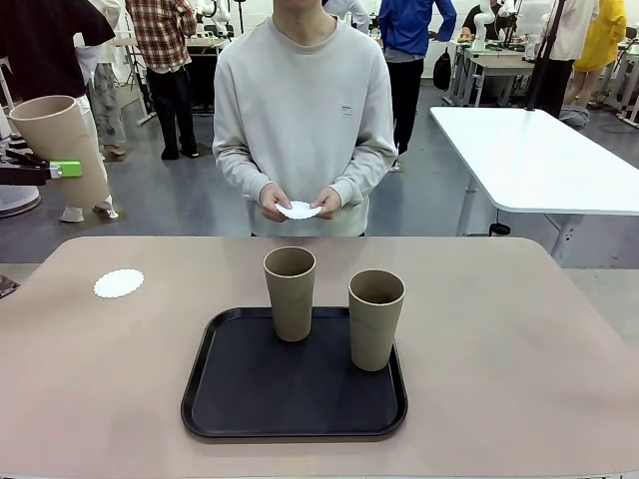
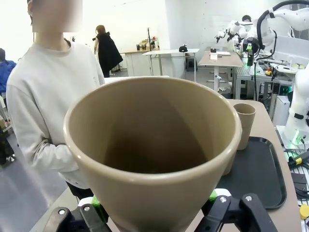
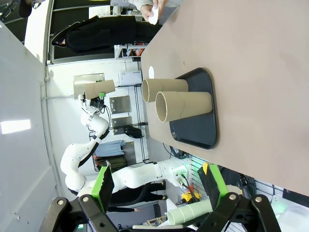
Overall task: Place coasters on the table and set cups on them.
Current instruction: Pick up one Reusable plastic cup and place it on a coaster set by the human.
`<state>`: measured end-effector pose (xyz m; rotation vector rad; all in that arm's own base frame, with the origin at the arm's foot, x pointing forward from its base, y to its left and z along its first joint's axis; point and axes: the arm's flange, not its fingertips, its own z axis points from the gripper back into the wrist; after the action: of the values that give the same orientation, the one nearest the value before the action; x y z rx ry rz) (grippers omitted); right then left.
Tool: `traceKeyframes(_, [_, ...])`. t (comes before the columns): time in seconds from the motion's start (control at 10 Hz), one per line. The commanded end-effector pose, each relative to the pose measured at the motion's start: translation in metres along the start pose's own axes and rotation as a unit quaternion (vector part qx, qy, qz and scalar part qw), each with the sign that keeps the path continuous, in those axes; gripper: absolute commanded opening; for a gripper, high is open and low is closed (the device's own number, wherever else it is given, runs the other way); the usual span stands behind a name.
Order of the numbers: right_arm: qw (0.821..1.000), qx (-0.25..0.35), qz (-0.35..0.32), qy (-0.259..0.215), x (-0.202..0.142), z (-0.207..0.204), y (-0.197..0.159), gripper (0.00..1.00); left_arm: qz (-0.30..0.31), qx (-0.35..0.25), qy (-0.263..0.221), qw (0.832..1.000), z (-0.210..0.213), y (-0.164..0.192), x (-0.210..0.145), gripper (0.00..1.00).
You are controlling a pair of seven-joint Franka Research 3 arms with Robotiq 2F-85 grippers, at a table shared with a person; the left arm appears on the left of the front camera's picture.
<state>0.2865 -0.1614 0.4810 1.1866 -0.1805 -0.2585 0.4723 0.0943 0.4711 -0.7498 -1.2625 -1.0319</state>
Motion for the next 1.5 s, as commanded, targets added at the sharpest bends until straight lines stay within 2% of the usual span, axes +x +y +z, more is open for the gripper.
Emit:
traceKeyframes(0.0, [1.000,0.014,0.008,-0.003,0.002,0.000,0.001,1.00,0.004,-0.001,-0.009,1.000,0.000,0.000,0.000,0.85])
traceKeyframes(0.5, [1.000,0.014,0.008,-0.003,0.002,0.000,0.001,1.00,0.002,-0.001,0.000,1.000,-0.001,0.000,-0.002,0.85])
traceKeyframes(0.8, [1.000,0.014,0.008,-0.003,0.002,0.000,0.001,1.00,0.031,-0.045,-0.003,0.999,-0.014,0.047,-0.046,0.85])
traceKeyframes(1.2, [1.000,0.014,0.008,-0.003,0.002,0.000,0.001,1.00,0.041,-0.031,0.050,0.997,-0.020,0.075,-0.103,0.85])
traceKeyframes(1.4, [1.000,0.014,0.008,-0.003,0.002,0.000,0.001,1.00,0.059,-0.042,0.056,0.996,-0.023,0.080,-0.122,0.85])
